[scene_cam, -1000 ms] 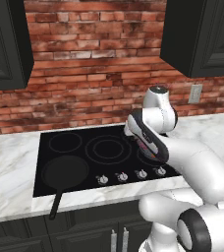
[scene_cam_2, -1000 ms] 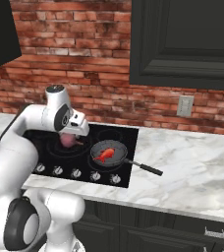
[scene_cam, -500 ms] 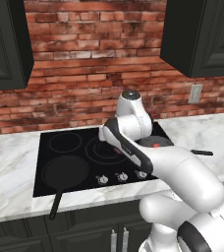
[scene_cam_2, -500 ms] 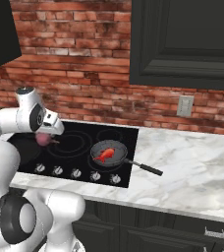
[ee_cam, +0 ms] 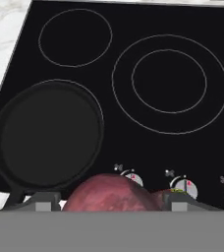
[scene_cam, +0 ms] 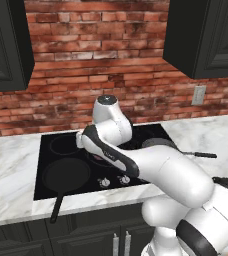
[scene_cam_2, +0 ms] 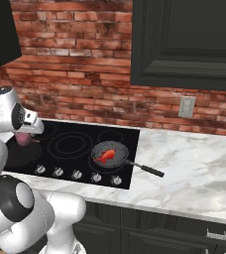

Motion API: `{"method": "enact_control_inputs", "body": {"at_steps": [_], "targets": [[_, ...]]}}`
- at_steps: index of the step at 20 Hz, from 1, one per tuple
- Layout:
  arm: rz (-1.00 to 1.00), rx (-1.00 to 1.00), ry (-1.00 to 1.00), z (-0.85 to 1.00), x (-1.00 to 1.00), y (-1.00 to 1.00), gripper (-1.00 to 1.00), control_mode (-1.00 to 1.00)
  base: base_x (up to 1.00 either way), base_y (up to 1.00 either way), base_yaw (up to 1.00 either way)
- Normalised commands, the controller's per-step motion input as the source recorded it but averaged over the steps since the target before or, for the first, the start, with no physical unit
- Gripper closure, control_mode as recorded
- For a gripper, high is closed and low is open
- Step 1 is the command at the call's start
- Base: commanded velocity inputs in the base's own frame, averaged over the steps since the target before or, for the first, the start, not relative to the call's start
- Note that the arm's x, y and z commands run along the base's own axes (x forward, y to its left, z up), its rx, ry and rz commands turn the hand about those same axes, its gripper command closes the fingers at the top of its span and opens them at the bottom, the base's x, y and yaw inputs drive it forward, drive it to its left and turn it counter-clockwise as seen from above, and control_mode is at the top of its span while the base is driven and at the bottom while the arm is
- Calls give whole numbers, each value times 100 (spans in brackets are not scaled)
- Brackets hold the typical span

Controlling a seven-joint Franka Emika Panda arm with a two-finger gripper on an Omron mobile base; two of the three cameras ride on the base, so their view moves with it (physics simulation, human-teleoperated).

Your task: Place both pans onto different burners. Then place the onion and the fish on different pans.

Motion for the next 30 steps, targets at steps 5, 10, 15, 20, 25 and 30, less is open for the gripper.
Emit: {"method": "enact_control_inputs", "body": {"at_steps": [5, 10, 15, 20, 25, 30], "targets": [[12, 0, 0, -7, 23, 50, 100, -100, 0, 0, 0], [17, 0, 0, -9, 19, 32, 100, -100, 0, 0, 0], [14, 0, -3, -13, 0, 16, 100, -100, 0, 0, 0], [2, -1, -3, -32, 0, 1, 100, -100, 0, 0, 0], [2, 0, 0, -58, 0, 5, 100, -100, 0, 0, 0], [6, 0, 0, -23, 0, 26, 100, -100, 0, 0, 0]]}}
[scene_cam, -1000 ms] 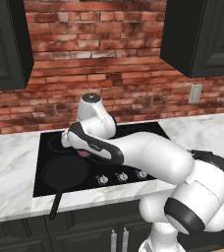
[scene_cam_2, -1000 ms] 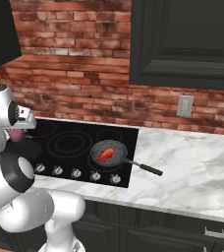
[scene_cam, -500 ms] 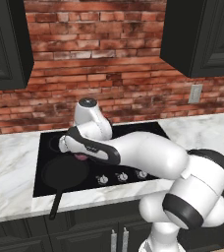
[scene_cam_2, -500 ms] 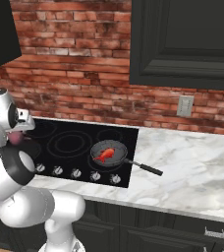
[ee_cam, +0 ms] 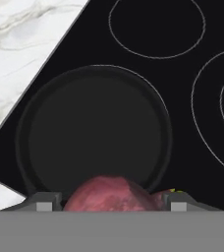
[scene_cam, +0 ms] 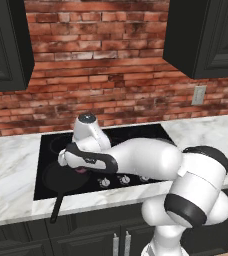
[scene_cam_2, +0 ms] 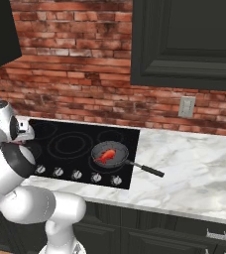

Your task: Place both pans onto different burners. Then place the onion and the fish on different pans.

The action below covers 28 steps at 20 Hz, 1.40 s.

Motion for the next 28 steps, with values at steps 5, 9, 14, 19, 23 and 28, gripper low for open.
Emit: {"method": "enact_control_inputs", "body": {"at_steps": [5, 9, 14, 19, 23, 28], "targets": [[5, 0, 0, -31, 1, 32, 100, -100, 0, 0, 0], [3, 0, 0, -13, 9, 18, 100, -100, 0, 0, 0], [1, -1, 0, -12, 11, 10, 100, -100, 0, 0, 0], [0, 0, 0, -21, 12, 0, 100, -100, 0, 0, 0], [-2, 0, 0, -8, 6, 0, 100, -100, 0, 0, 0], [0, 0, 0, 0, 0, 0, -100, -100, 0, 0, 0]]}}
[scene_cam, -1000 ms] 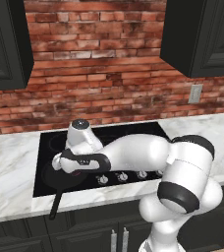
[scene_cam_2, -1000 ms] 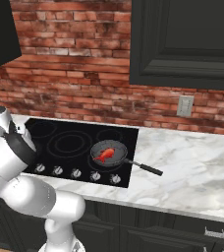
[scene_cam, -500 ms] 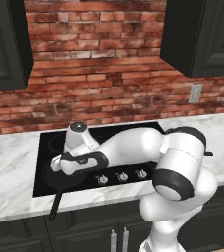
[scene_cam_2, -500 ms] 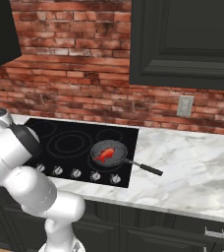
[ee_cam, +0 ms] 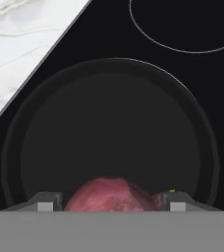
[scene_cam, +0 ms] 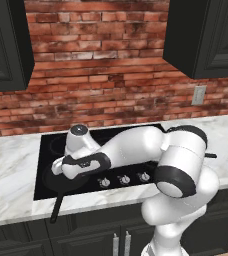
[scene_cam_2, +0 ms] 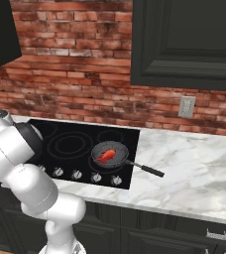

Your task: Place both pans onto different burners. Then place the onion and the fish on different pans.

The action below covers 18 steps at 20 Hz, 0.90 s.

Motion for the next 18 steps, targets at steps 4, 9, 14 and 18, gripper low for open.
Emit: {"method": "enact_control_inputs", "body": {"at_steps": [4, 9, 14, 18], "targets": [[0, 0, 0, 0, 21, 0, -100, -100, 0, 0, 0], [0, 0, -1, 8, 28, -4, -100, -100, 0, 0, 0], [0, 0, 0, 10, 9, 0, -100, -100, 0, 0, 0], [-10, 3, -4, 28, -20, -24, -100, -100, 0, 0, 0]]}}
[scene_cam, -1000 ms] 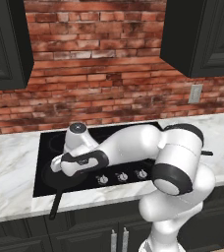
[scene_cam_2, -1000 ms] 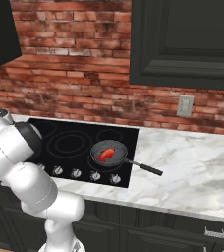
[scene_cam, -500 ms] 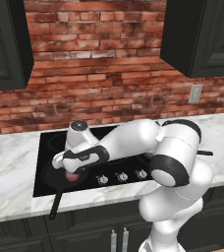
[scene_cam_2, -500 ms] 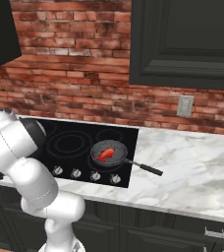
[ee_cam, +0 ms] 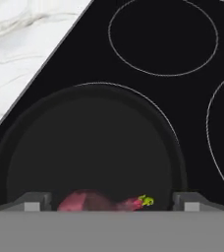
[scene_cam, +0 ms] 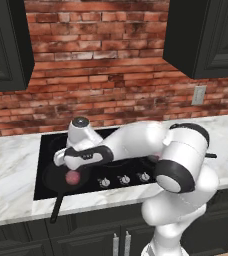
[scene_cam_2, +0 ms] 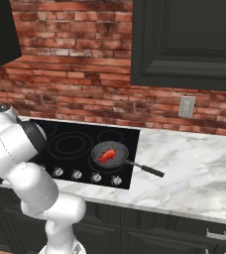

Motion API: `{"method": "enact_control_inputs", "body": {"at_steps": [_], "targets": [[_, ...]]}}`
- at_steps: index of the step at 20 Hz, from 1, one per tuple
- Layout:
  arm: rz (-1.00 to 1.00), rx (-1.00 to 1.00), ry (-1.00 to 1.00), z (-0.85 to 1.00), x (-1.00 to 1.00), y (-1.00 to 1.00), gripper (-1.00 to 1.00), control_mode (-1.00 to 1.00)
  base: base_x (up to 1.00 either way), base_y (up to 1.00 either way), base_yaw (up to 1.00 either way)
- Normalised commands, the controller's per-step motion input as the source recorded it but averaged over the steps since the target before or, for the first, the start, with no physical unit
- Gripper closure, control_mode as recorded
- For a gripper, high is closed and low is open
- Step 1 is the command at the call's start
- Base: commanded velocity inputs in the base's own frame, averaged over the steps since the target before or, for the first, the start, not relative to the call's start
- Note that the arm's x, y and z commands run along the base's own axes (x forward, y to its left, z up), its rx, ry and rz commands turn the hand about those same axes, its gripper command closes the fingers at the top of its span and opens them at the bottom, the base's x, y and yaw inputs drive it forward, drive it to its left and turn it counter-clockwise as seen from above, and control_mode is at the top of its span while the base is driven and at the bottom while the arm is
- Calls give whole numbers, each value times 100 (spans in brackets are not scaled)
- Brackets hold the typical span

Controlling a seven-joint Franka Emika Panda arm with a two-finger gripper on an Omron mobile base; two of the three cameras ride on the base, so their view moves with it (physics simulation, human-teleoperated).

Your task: Place both pans onto different burners. Then place the onion and the fish on different pans.

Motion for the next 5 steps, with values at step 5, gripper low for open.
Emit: {"method": "enact_control_inputs", "body": {"at_steps": [5], "targets": [[-20, 5, 0, 10, -20, -70, -100, -100, 0, 0, 0]]}}
